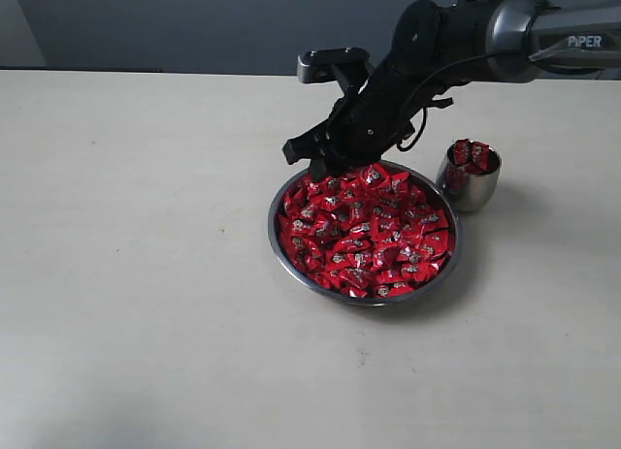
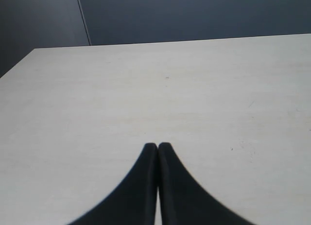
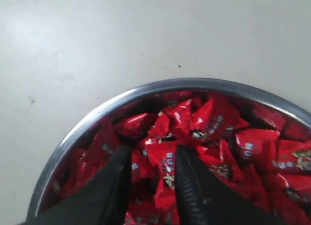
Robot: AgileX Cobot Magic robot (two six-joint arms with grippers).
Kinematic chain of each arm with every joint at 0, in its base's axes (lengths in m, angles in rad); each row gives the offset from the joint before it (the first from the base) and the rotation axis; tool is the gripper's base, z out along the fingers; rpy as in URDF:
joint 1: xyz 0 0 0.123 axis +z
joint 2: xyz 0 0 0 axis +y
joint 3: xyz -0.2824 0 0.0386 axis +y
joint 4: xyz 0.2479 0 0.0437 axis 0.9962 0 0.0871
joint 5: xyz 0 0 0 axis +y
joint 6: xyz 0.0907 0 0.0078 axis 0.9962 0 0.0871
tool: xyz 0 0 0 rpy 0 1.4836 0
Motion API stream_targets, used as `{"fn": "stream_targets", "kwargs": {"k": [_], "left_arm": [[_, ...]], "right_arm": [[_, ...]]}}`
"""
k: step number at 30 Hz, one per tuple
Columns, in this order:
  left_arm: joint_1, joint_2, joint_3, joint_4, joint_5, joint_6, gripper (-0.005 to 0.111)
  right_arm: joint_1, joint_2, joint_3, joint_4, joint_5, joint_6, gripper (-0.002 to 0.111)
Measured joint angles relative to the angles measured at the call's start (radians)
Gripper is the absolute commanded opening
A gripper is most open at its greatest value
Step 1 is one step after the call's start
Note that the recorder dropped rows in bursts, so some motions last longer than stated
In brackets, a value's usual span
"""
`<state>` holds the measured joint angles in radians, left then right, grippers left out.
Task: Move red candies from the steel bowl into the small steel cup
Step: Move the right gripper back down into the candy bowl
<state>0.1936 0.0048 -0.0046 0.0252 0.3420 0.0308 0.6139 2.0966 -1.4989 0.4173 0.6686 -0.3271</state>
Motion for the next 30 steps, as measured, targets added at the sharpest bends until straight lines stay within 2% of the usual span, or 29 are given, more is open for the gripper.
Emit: {"fn": "stream_targets", "kwargs": {"k": [13,30], "left_arm": [[0.000,0.000,0.000,0.000,0.000,0.000,0.000],[0.000,0.000,0.000,0.000,0.000,0.000,0.000]], "right_arm": [[0.038,0.064,-0.070,-0.154,0.071,0.013,0.031],[0.038,0.085,-0.099,-0.192,0.095,0.027,0.031]]}}
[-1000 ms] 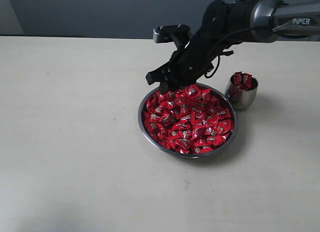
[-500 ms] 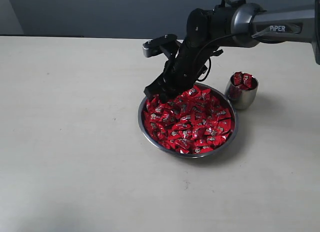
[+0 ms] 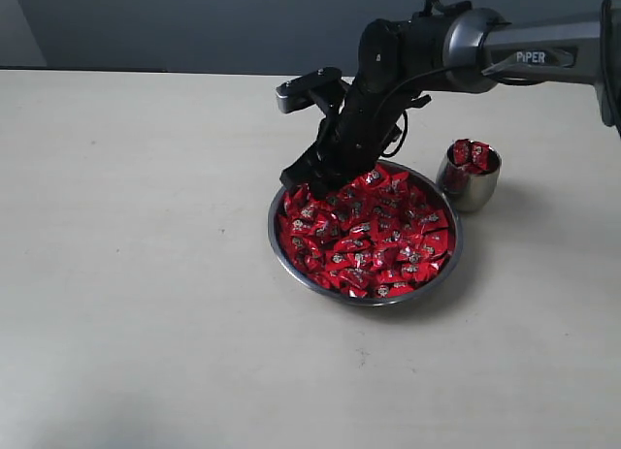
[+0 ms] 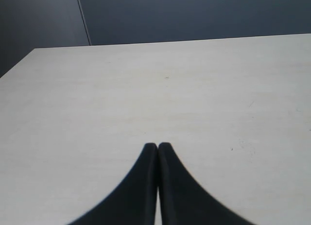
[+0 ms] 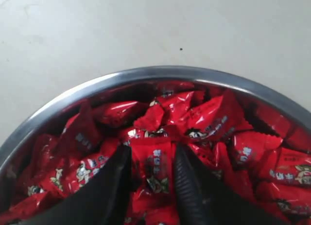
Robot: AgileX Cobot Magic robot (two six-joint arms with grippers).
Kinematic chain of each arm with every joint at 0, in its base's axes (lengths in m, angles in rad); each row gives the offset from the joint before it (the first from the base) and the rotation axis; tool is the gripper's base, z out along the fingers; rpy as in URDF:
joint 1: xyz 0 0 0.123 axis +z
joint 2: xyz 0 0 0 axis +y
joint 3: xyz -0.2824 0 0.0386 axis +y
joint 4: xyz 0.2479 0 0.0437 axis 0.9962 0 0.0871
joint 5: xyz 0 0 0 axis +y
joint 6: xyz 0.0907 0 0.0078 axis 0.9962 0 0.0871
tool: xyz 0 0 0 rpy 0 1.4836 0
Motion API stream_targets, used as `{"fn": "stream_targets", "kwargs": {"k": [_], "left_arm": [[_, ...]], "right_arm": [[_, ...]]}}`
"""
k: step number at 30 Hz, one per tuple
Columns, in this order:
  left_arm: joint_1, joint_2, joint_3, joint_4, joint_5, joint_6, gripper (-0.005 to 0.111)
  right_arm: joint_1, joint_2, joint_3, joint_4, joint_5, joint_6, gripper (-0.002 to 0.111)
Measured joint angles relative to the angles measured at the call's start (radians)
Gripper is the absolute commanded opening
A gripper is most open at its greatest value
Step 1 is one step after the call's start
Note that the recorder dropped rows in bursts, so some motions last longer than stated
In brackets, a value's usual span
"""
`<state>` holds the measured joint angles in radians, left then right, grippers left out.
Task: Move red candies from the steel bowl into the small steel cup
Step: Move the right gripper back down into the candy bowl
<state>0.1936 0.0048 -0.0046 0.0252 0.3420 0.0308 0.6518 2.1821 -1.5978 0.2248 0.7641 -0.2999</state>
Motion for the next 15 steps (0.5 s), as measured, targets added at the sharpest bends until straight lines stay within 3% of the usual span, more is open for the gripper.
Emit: {"fn": "stream_targets", "kwargs": {"k": [15], "left_arm": [[0.000,0.000,0.000,0.000,0.000,0.000,0.000]], "right_arm": [[0.000,0.061,-0.242,-0.031,0.227,0.073,0.031]]}}
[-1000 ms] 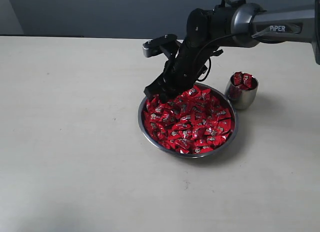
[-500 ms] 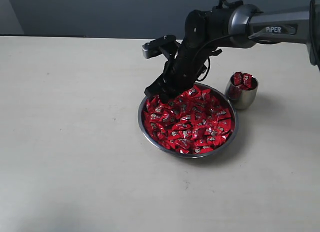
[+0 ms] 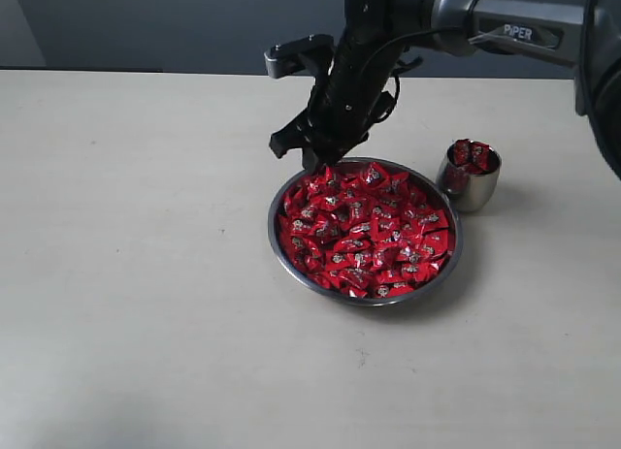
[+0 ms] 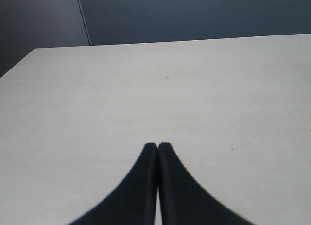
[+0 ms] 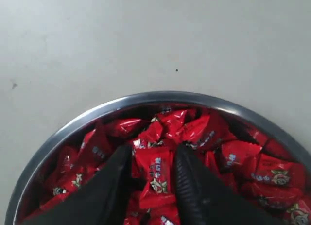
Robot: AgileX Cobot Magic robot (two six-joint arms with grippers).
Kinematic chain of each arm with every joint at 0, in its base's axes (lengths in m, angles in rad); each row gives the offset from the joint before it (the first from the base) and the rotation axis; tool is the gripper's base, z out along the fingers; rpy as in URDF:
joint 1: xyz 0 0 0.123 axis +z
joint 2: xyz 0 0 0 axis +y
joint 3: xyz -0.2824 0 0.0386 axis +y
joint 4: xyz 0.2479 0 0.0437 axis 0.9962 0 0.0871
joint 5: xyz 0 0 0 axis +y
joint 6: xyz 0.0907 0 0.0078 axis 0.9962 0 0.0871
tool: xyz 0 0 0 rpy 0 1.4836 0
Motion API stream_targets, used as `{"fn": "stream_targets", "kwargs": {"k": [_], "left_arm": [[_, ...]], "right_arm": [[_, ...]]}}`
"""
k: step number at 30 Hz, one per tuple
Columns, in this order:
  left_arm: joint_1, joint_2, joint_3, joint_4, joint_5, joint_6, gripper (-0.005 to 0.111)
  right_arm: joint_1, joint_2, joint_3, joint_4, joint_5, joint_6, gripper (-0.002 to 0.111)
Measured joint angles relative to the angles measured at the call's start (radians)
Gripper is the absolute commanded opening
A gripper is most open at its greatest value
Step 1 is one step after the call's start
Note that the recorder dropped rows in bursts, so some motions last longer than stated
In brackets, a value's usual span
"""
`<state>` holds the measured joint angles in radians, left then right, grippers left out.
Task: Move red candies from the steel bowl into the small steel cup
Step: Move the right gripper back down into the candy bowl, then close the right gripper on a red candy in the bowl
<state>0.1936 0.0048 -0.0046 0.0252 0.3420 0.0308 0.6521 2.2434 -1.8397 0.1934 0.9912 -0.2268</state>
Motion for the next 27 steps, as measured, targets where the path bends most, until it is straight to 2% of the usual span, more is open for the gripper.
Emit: {"fn": "stream_targets", "kwargs": {"k": [11,27], "left_arm": [[0.000,0.000,0.000,0.000,0.000,0.000,0.000],[0.000,0.000,0.000,0.000,0.000,0.000,0.000]], "right_arm": [[0.024,0.045,-0.030,-0.085,0.055,0.052,0.031],[0.027,0.109,-0.031,-0.083,0.095,0.062,0.031]]}}
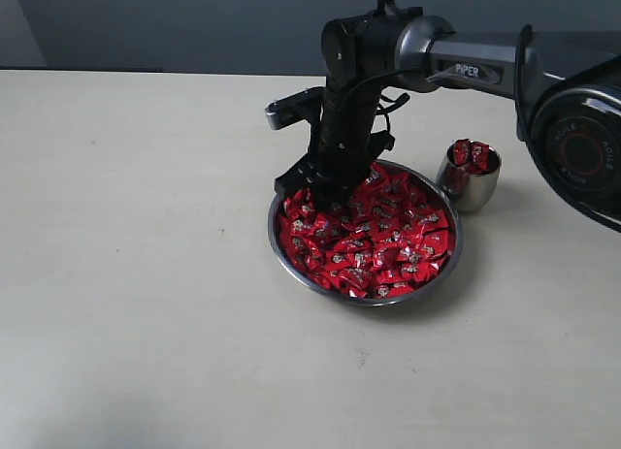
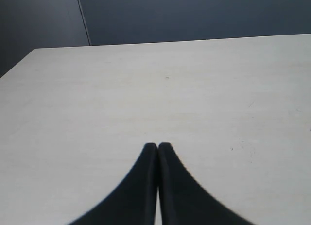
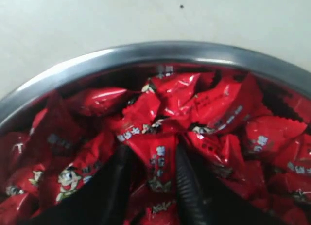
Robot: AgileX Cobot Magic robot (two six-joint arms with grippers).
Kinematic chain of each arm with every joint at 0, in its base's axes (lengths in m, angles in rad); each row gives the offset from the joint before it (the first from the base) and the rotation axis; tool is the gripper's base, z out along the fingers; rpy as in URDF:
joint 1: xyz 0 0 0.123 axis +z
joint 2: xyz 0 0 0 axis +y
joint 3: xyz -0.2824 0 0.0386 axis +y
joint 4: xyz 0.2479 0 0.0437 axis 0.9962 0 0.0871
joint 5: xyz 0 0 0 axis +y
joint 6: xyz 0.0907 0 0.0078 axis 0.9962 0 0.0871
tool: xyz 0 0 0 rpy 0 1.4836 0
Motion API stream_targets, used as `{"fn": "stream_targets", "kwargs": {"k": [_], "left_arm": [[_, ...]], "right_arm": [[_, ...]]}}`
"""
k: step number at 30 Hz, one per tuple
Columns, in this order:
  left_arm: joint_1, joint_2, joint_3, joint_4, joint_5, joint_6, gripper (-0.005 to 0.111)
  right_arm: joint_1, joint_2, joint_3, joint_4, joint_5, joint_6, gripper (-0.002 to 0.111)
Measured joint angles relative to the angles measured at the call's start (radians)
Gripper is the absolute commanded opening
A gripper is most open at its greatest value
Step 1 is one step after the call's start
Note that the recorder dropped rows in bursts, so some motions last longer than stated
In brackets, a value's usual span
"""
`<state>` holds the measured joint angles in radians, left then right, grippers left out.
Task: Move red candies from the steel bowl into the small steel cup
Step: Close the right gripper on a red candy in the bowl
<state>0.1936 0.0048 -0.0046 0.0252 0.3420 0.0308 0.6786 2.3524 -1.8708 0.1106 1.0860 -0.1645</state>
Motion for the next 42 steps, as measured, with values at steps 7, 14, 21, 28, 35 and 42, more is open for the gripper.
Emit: {"fn": "stream_targets", "kwargs": {"k": [7,14,21,28,35,42], "left_arm": [[0.000,0.000,0.000,0.000,0.000,0.000,0.000],[0.000,0.000,0.000,0.000,0.000,0.000,0.000],[0.000,0.000,0.000,0.000,0.000,0.000,0.000],[0.000,0.000,0.000,0.000,0.000,0.000,0.000],[0.000,0.000,0.000,0.000,0.000,0.000,0.000],[0.000,0.000,0.000,0.000,0.000,0.000,0.000]], "right_arm": [[0.000,0.000,0.000,-0.008,0.000,0.002,0.031],[0.000,0.000,0.000,-0.026,0.000,0.000,0.031],[0.000,0.025,-0.002,-0.026,0.007,0.000,0.031],[0.000,0.033,-0.002,-0.026,0.011,0.002,0.031],[0.000,0.033,-0.002,-0.026,0.011,0.002,0.028],[0.000,0.033,-0.002,-0.026,0.011,0.002,-0.001]]}}
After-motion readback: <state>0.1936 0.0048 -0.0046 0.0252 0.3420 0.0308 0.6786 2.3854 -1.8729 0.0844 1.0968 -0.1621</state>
